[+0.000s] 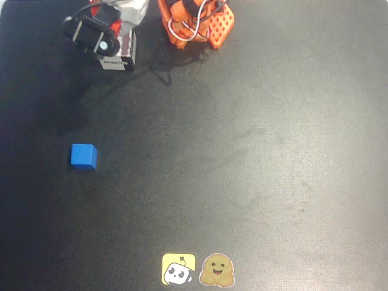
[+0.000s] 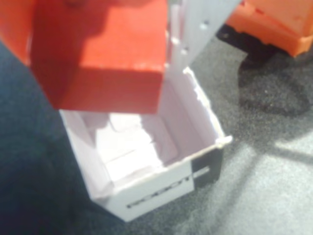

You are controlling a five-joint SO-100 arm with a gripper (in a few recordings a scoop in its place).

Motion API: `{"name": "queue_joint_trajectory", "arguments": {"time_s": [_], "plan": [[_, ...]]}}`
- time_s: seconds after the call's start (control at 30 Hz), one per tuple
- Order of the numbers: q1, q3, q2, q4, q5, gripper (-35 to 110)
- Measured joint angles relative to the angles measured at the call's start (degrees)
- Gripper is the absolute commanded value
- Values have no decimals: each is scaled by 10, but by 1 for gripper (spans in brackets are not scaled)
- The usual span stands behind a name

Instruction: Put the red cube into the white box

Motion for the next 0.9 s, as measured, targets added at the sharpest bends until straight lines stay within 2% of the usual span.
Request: {"name": "queue_joint_trajectory", "arguments": {"time_s": [0.23, 0.4, 0.67, 0.9], "plan": [[-3, 0, 11, -4, -16, 19], [4, 0, 33, -9, -23, 0], [12, 11, 42, -32, -11, 0], [-97, -31, -47, -78, 47, 0]]}}
